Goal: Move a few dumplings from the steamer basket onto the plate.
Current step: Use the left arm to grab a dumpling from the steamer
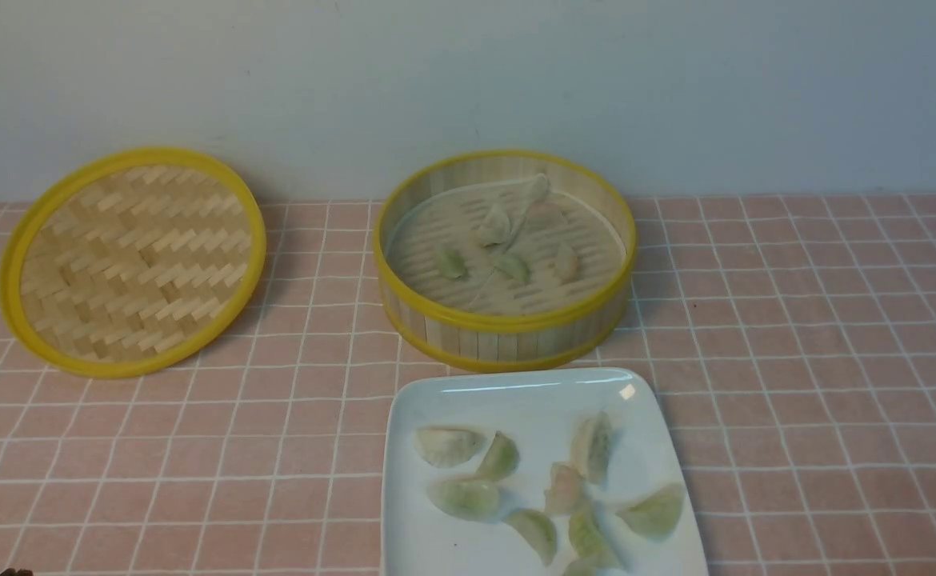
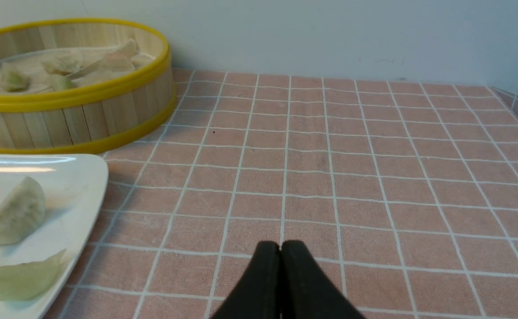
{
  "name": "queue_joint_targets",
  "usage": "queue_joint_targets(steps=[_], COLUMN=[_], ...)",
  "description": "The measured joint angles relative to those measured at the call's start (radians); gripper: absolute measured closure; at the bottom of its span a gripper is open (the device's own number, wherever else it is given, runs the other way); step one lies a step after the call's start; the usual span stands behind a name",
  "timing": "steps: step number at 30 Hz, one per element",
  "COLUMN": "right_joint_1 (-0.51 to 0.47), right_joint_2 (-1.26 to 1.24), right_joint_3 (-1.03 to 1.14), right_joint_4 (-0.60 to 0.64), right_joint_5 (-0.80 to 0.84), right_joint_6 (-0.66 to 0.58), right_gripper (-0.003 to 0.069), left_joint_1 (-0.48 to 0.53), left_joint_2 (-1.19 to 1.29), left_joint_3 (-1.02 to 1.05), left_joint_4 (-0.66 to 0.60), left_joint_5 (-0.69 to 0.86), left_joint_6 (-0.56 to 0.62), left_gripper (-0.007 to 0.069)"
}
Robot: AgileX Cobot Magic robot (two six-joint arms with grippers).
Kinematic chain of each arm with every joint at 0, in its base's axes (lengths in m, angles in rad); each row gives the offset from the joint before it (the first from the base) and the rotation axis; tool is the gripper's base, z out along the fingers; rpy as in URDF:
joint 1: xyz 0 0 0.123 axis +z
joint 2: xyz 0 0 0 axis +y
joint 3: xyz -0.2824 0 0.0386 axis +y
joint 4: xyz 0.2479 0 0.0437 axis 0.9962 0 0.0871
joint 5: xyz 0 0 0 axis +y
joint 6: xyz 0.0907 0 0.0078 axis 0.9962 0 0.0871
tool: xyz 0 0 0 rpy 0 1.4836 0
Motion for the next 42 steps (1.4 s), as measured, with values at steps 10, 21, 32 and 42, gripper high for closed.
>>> queue_joint_targets(steps=[10, 21, 32, 42], right_joint_1=[0.0, 0.0, 0.0, 0.0], right_joint_2=[0.0, 0.0, 0.262, 0.861], right_joint_3=[0.008, 0.008, -0.549, -0.925], right_joint_4=[0.406, 0.761, 0.497, 0.183], right_joint_5=[-0.193, -0.362, 0.085, 0.571], right_joint_6=[0.214, 0.277, -0.047, -0.045], right_gripper=[0.0673, 0.0673, 0.0673, 0.067], left_joint_1=[0.0, 0.0, 0.0, -0.019], left_joint_2=[0.0, 0.014, 0.619, 1.349], left_joint_3=[0.002, -0.062, -0.793, -1.154], left_joint_4=[-0.334, -0.483, -0.318, -0.334], left_joint_5=[-0.436, -0.822, 0.1, 0.567], left_joint_6=[-0.142, -0.188, -0.139, 0.077], left_gripper=[0.0631, 0.0631, 0.0631, 0.0631])
